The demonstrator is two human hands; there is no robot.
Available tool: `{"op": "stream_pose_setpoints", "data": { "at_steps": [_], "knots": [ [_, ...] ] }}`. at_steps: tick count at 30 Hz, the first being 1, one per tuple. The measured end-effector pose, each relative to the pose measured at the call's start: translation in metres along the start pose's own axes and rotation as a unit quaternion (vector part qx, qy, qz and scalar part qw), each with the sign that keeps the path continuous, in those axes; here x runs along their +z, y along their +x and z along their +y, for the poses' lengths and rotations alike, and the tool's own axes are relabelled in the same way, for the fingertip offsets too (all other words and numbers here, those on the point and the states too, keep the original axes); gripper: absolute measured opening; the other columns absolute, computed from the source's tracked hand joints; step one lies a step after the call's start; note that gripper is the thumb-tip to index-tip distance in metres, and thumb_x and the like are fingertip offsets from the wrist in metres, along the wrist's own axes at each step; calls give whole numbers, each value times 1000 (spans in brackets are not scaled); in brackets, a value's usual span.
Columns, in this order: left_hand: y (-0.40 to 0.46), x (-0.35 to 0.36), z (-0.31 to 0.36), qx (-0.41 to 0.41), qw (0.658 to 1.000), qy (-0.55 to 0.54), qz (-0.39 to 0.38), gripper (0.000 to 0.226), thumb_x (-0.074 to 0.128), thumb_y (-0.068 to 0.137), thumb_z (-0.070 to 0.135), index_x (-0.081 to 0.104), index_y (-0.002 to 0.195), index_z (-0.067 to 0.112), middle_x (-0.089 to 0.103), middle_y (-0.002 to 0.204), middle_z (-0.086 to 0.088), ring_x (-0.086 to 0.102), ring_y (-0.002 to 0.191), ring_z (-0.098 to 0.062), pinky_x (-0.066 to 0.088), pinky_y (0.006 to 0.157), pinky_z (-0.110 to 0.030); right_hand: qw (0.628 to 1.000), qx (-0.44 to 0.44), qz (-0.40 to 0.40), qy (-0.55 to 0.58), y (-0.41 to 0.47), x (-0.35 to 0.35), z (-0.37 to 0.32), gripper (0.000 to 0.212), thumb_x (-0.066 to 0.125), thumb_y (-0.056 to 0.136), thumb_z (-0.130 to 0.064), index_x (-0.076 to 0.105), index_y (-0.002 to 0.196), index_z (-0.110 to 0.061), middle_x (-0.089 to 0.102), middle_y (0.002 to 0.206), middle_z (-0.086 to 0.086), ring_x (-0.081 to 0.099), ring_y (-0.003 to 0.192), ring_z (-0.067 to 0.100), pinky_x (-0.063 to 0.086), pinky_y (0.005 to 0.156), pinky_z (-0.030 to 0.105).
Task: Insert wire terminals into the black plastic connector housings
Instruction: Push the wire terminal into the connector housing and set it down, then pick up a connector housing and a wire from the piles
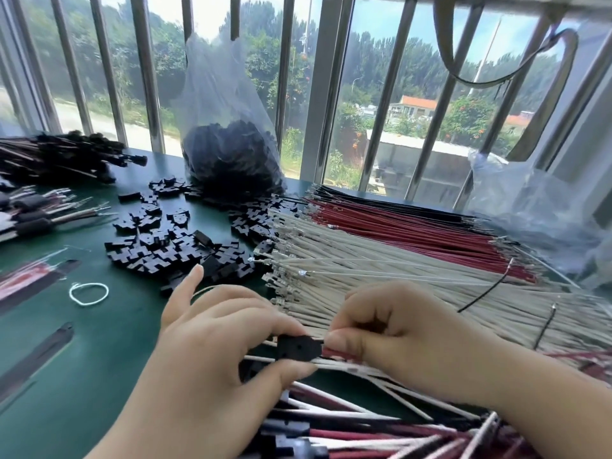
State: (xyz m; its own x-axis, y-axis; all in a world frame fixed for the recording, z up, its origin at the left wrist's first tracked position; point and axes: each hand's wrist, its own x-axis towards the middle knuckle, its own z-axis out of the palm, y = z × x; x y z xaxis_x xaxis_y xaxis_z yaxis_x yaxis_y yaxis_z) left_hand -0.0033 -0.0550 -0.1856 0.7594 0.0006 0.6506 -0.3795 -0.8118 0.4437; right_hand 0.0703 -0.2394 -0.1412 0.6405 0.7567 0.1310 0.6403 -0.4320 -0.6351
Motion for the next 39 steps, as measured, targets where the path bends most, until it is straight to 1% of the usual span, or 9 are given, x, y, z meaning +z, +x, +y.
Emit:
{"op": "stream_pose_setpoints", "data": {
  "at_steps": [5,11,15,18,20,23,27,31,39],
  "knots": [
    [0,-8,-4,-92,994,-54,24,44,54,53,65,59,94,48,61,93,38,55,93,15,18,110,-30,982,133,-122,63,-8,-38,11,28,57,87,-49,65,79,-24,56,56,-6,51,39,6,40,44,15],
    [-3,-23,11,-86,987,-133,35,42,60,54,64,63,92,46,65,88,31,58,92,11,21,108,-26,948,147,-241,147,-26,-88,11,21,64,88,-39,72,84,-20,66,68,0,67,61,13,52,60,23],
    [-9,-38,4,-105,971,23,-215,76,8,35,97,56,89,71,41,69,59,26,90,43,12,112,-27,935,94,-343,-2,-24,-75,1,22,56,92,-47,71,102,-33,69,84,-23,64,80,-3,51,74,22],
    [-40,-56,-3,-215,953,-18,-212,23,27,16,79,25,38,81,47,69,41,33,102,27,8,111,-21,953,100,-276,-75,-17,-52,-5,22,51,90,-55,67,101,-46,69,92,-27,63,76,-5,52,74,19],
    [-40,-65,-9,-175,978,-32,-108,30,57,26,78,58,54,67,60,80,31,43,108,15,24,103,-20,980,87,-141,-111,-11,-34,-4,18,53,87,-53,67,85,-42,68,80,-26,53,57,-3,44,57,14],
    [-52,-79,-32,-107,992,49,49,32,45,80,68,69,76,47,66,93,24,60,87,2,44,77,-27,966,42,-36,-254,-6,-16,-3,18,54,81,-59,61,86,-43,60,77,-29,55,68,-6,45,62,14],
    [-52,-81,-51,-181,959,216,-41,3,50,80,64,51,82,67,54,84,28,59,95,-3,41,77,-30,932,0,-45,-360,-6,-1,-3,36,48,83,-65,53,105,-37,55,90,-24,53,82,-2,46,73,20],
    [-31,-71,-57,-151,913,351,-141,26,39,91,52,51,113,56,54,107,27,50,109,4,30,86,-25,929,4,-45,-368,-4,6,-4,25,47,89,-54,52,102,-34,54,99,-21,53,87,1,34,63,18],
    [21,-53,-68,-112,943,312,-36,27,57,88,37,63,115,40,66,102,16,63,97,-11,48,82,-31,964,15,-58,-258,-6,8,1,20,53,85,-47,52,105,-47,54,98,-30,55,87,-5,47,79,18]
  ]
}}
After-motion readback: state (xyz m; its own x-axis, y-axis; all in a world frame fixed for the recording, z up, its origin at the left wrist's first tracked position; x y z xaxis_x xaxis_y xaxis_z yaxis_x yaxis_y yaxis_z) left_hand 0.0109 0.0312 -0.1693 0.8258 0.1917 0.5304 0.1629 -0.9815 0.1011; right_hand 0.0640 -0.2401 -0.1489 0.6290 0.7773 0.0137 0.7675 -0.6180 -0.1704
